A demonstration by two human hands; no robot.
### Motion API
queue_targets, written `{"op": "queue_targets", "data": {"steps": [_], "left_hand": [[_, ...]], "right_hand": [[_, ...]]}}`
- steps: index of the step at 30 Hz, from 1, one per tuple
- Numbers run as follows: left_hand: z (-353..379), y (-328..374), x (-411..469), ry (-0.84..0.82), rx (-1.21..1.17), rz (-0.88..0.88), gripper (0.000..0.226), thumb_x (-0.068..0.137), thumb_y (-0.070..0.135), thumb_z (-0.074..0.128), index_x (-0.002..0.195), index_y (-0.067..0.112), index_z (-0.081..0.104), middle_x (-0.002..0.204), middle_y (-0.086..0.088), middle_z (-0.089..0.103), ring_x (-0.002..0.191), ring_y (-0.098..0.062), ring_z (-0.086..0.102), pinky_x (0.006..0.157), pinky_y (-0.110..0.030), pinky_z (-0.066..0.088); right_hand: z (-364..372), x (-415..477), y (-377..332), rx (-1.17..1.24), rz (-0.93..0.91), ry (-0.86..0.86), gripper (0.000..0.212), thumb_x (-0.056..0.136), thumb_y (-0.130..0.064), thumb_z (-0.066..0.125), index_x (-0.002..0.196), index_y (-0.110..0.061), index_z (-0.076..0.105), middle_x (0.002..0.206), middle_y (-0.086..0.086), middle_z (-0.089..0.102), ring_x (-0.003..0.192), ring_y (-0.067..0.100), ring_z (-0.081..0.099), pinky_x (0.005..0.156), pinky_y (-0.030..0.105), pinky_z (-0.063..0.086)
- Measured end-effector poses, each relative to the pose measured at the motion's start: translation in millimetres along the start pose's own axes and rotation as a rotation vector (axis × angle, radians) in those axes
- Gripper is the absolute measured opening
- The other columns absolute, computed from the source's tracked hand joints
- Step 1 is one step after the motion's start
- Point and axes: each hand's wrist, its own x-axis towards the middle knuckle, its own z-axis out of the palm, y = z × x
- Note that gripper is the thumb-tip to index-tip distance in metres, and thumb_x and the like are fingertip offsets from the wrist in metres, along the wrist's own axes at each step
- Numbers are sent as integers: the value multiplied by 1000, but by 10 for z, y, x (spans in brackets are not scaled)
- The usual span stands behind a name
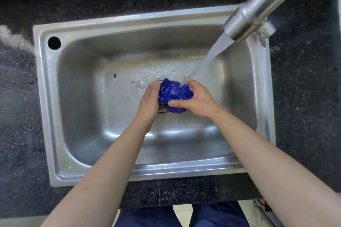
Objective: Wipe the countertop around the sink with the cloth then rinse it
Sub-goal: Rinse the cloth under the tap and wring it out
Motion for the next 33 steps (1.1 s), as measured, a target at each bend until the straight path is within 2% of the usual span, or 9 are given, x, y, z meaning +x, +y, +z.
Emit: {"op": "queue_targets", "data": {"steps": [6, 12, 14, 18, 21, 25, 28, 31, 33], "left_hand": [[20, 68, 48, 36, 97, 22, 14, 97, 27, 64, 106, 18, 70, 104, -9, 75, 99, -28, 71, 87, -44, 59], [161, 86, 41, 130, 180, 57, 26, 96, 47, 58, 89, 23, 67, 90, -3, 73, 89, -24, 71, 84, -41, 58], [185, 29, 33, 131, 303, 109, 20, 101, 39, 52, 91, 24, 61, 90, 2, 67, 91, -22, 66, 88, -39, 55], [105, -121, 41, 84, 283, 11, 31, 95, 44, 47, 108, 22, 65, 109, -4, 70, 102, -25, 66, 96, -48, 53], [28, -185, 29, 85, 172, -49, 20, 100, 39, 47, 98, 32, 66, 108, -2, 72, 102, -24, 69, 94, -52, 54], [12, -159, 8, 91, 1, -123, 27, 96, 42, 51, 111, 27, 67, 112, -5, 73, 104, -26, 70, 95, -54, 55], [42, -31, 5, 41, -160, -183, 40, 95, 45, 56, 122, 16, 65, 113, -11, 74, 102, -30, 72, 90, -55, 57], [96, 33, -37, 32, -133, -180, 31, 98, 33, 62, 118, 10, 64, 109, -14, 73, 90, -26, 73, 71, -43, 62], [119, 35, -83, 70, -39, -157, 28, 97, 25, 65, 121, 11, 62, 113, -14, 71, 89, -25, 72, 68, -37, 61]], "right_hand": [[-18, -110, -4, 178, -16, 42, 81, 78, -9, 86, 147, -11, 44, 134, 2, 57, 107, 8, 64, 95, 23, 54], [46, -108, 27, -62, -54, 351, 51, 82, -44, 78, 127, -23, 65, 96, -6, 68, 87, 15, 65, 93, 30, 54], [40, -108, 52, -277, -36, 449, 59, 92, -36, 70, 145, -19, 49, 116, 2, 58, 100, 18, 60, 95, 21, 43], [133, -23, 124, -694, -28, 225, 81, 94, -50, 61, 157, -17, 23, 158, 14, 21, 137, 37, 26, 118, 39, 24], [221, 60, 137, -777, -97, 67, 64, 97, -40, 62, 149, -12, 38, 142, 13, 43, 122, 36, 43, 107, 34, 33], [234, 39, 29, -311, -49, 102, 13, 100, -27, 60, 101, -15, 65, 88, -3, 64, 81, 14, 57, 69, 12, 38], [276, -91, -48, -65, 37, 78, 35, 101, -38, 57, 93, -7, 71, 81, 13, 72, 66, 21, 62, 71, 29, 53], [218, -228, -14, -260, -22, 199, 35, 99, -44, 58, 84, -15, 70, 79, 10, 69, 76, 31, 64, 75, 38, 53], [97, -312, -32, -517, -46, 257, 33, 95, -52, 60, 109, -24, 69, 109, 6, 64, 102, 25, 61, 89, 31, 46]]}}
